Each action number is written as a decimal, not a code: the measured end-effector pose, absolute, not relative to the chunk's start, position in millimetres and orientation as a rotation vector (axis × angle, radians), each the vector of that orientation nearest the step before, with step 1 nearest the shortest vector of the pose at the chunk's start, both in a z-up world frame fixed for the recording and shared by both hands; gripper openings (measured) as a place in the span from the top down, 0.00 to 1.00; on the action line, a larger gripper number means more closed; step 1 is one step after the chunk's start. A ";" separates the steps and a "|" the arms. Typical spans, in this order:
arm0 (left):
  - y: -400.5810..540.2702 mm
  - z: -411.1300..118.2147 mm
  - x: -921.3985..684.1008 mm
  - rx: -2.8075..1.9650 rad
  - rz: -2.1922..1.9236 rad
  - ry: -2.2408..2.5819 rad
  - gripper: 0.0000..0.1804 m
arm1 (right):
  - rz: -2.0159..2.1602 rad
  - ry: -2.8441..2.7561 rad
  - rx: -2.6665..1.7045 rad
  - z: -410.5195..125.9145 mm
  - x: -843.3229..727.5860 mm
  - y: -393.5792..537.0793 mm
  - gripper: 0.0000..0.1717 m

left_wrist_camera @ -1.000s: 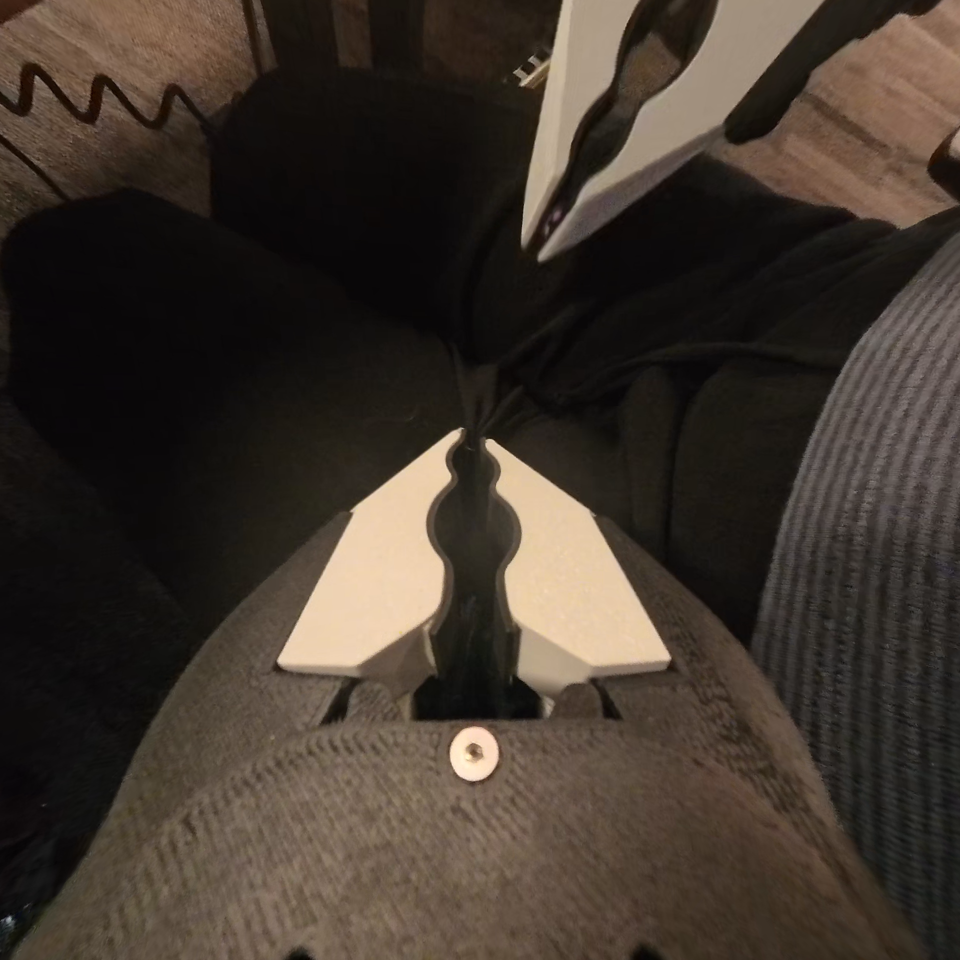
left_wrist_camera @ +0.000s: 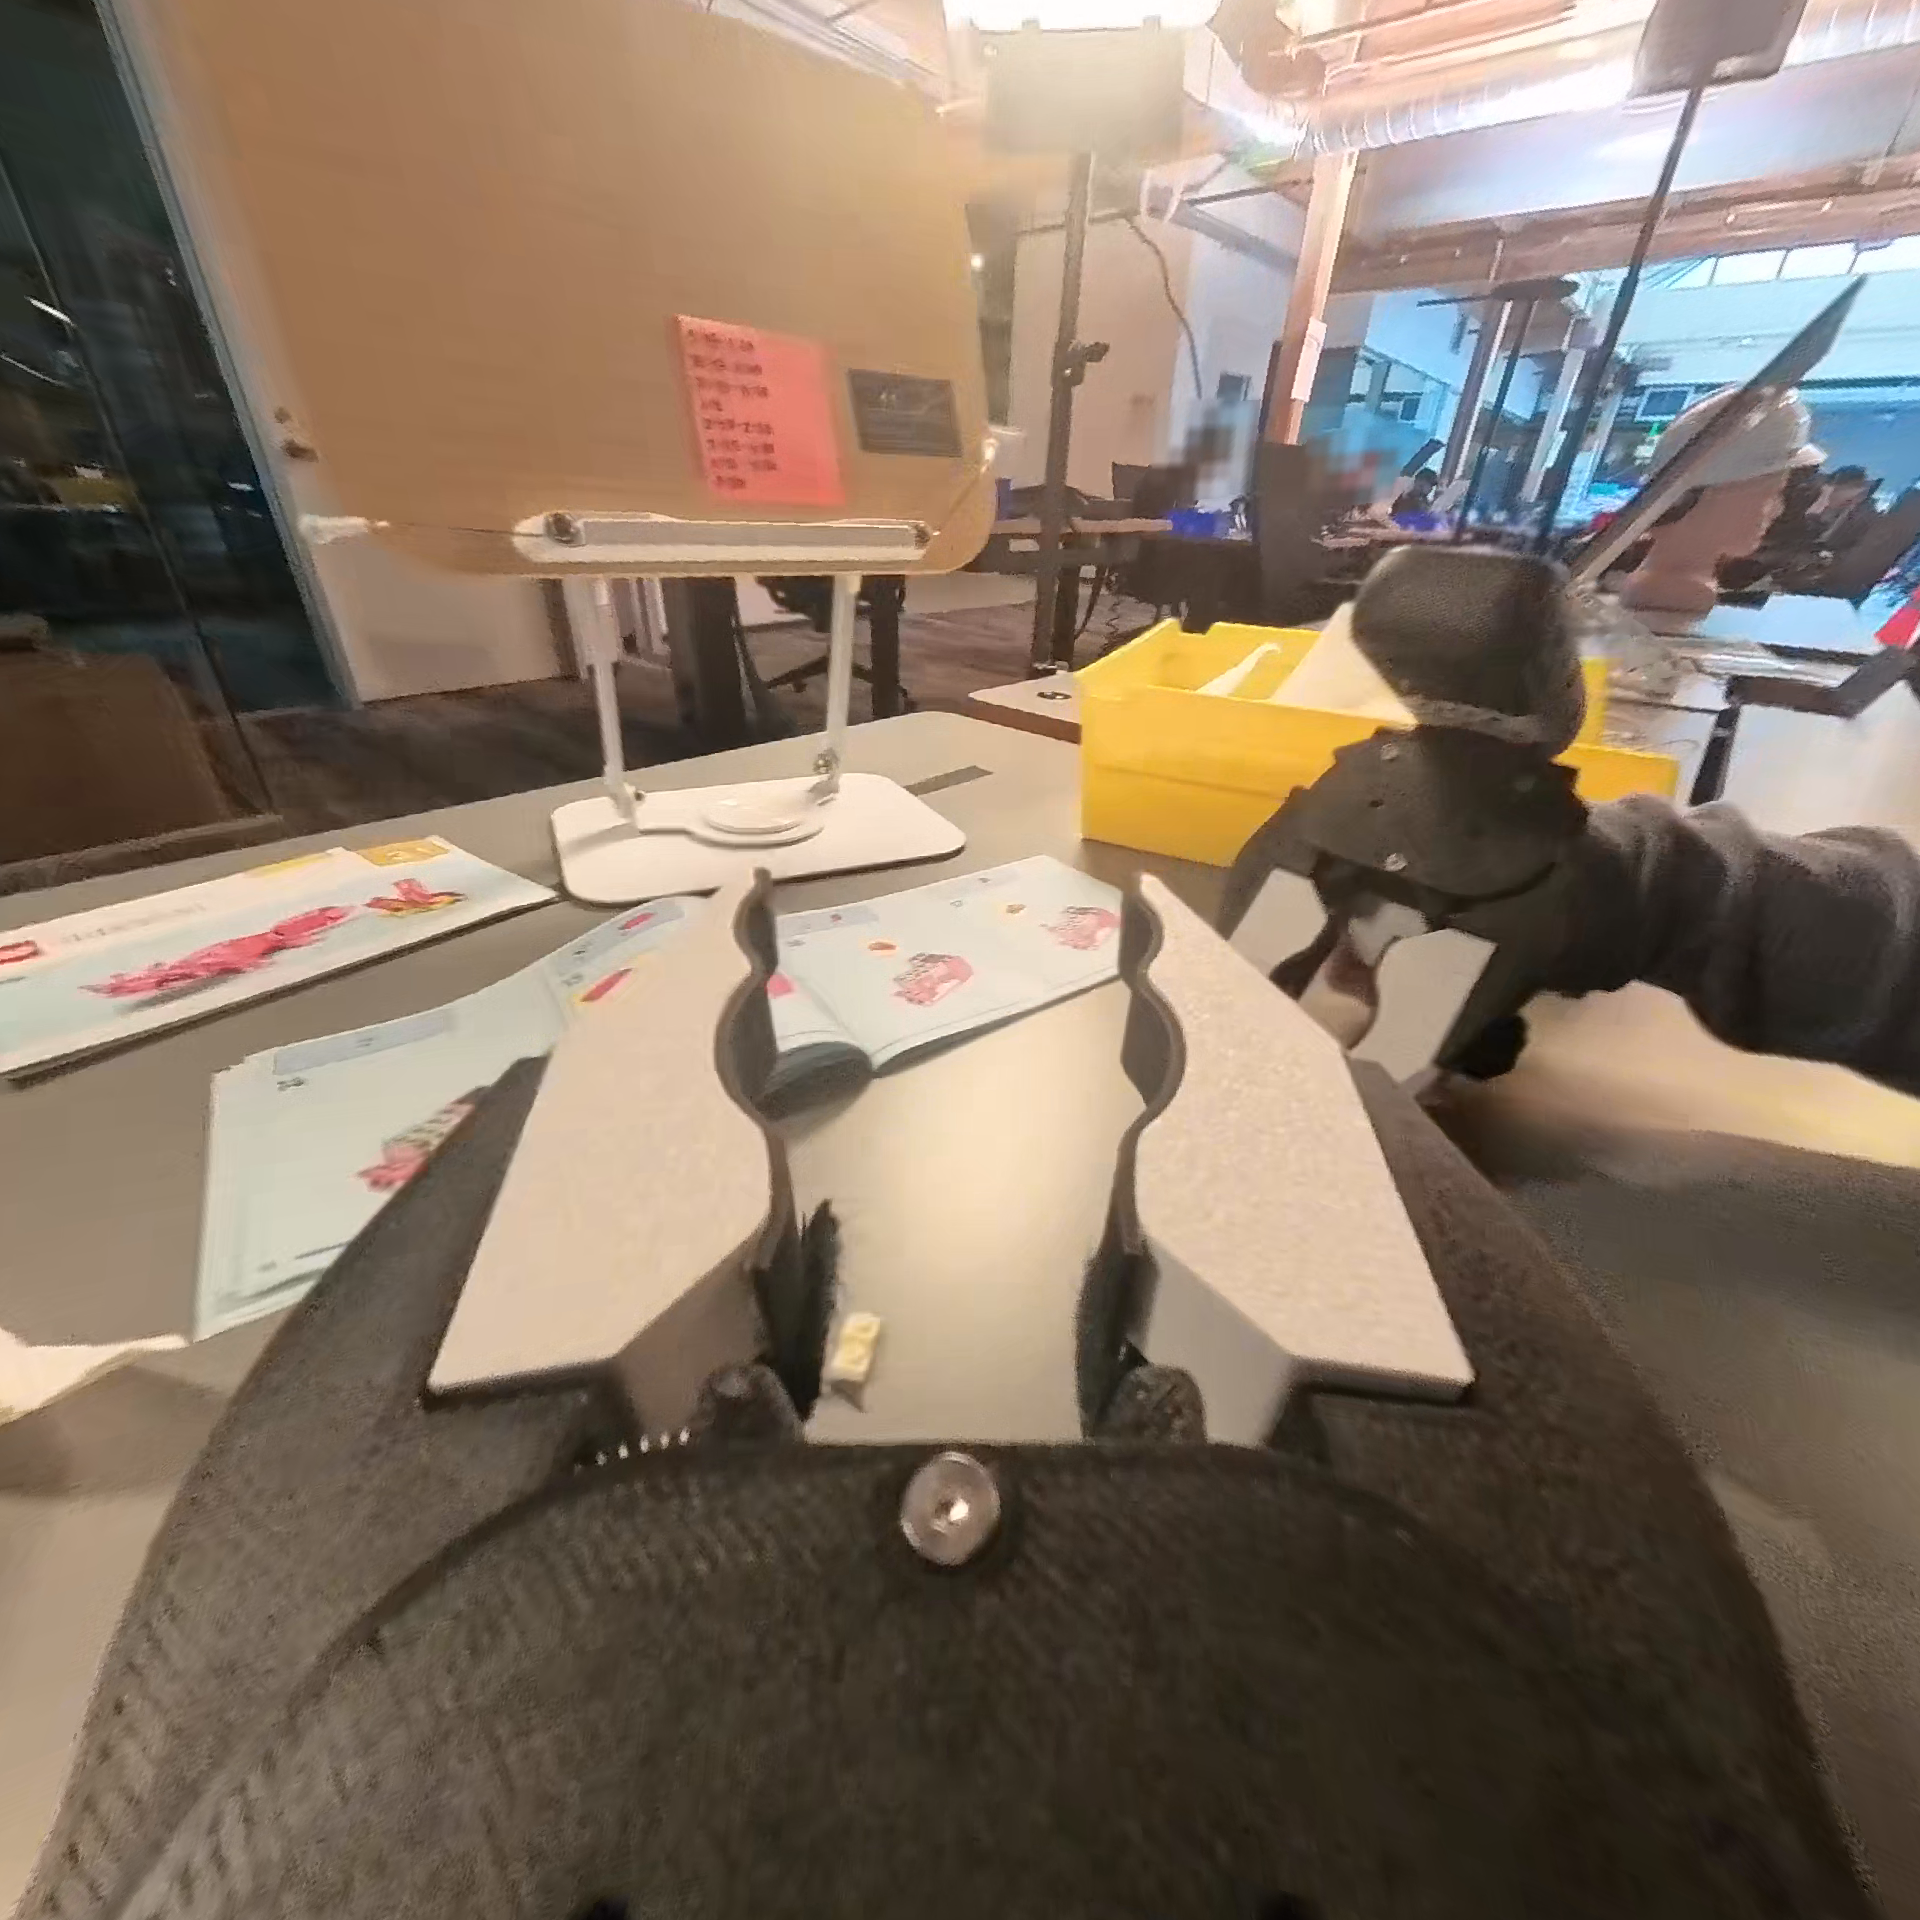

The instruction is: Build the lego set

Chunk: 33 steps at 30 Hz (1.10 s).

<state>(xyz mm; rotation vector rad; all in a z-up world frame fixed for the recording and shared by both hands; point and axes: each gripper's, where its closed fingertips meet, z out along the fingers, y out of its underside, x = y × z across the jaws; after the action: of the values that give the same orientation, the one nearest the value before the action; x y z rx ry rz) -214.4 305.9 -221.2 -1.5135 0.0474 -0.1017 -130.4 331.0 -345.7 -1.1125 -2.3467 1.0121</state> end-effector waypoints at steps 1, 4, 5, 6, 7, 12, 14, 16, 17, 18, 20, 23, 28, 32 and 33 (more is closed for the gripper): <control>304.3 -223.0 -217.5 -1.512 -0.088 0.057 0.64 | 1.008 -2.348 -1.105 -345.7 -129.1 332.1 0.84; 292.9 -224.4 -216.9 -1.515 -0.113 0.081 0.64 | 1.016 -2.323 -1.101 -345.6 -125.2 332.8 0.82; 290.0 -222.1 -216.6 -1.516 -0.109 0.088 0.64 | 1.043 -2.303 -1.116 -345.8 -124.8 331.6 0.82; 287.7 -219.5 -217.2 -1.512 -0.089 0.095 0.64 | 1.070 -2.278 -1.132 -345.8 -124.7 330.6 0.81; 286.3 -217.5 -217.3 -1.507 -0.066 0.107 0.64 | 1.082 -2.254 -1.140 -345.7 -124.6 330.3 0.80; 291.5 -233.1 -205.4 -1.572 -0.056 0.177 0.64 | 0.883 -2.237 -1.079 -340.6 -119.6 338.5 0.70; 293.8 -240.2 -193.1 -1.608 -0.099 0.240 0.61 | 0.884 -2.195 -1.093 -331.1 -116.6 343.7 0.70; 293.7 -248.0 -174.8 -1.652 -0.182 0.346 0.53 | 0.947 -2.137 -1.148 -325.5 -114.6 347.5 0.71; 292.0 -253.2 -163.2 -1.682 -0.251 0.410 0.49 | 0.963 -2.118 -1.180 -327.2 -113.5 350.1 0.72; 289.6 -260.1 -152.7 -1.721 -0.319 0.467 0.44 | 0.970 -2.104 -1.204 -330.7 -112.5 352.3 0.73; 285.6 -279.8 -140.0 -1.825 -0.390 0.560 0.35 | 0.971 -2.078 -1.229 -337.8 -111.9 354.8 0.76; 278.2 -313.0 -131.8 -1.970 -0.399 0.692 0.33 | 0.933 -2.005 -1.256 -337.4 -116.1 362.2 0.78; 269.1 -319.0 -117.7 -1.982 -0.464 0.774 0.51 | 0.952 -1.931 -1.307 -332.3 -118.6 365.8 0.84; 270.9 -319.4 -118.9 -1.996 -0.492 0.755 0.56 | 1.027 -1.994 -1.347 -336.9 -115.2 359.1 0.88; 271.6 -320.4 -119.5 -2.003 -0.484 0.752 0.57 | 1.034 -2.006 -1.346 -337.5 -114.1 357.5 0.89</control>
<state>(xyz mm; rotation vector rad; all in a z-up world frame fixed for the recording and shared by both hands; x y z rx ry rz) -119.5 271.6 -320.4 -2.0034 0.7517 -0.4841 -114.1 357.5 -337.5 -1.3459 -2.0064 1.0341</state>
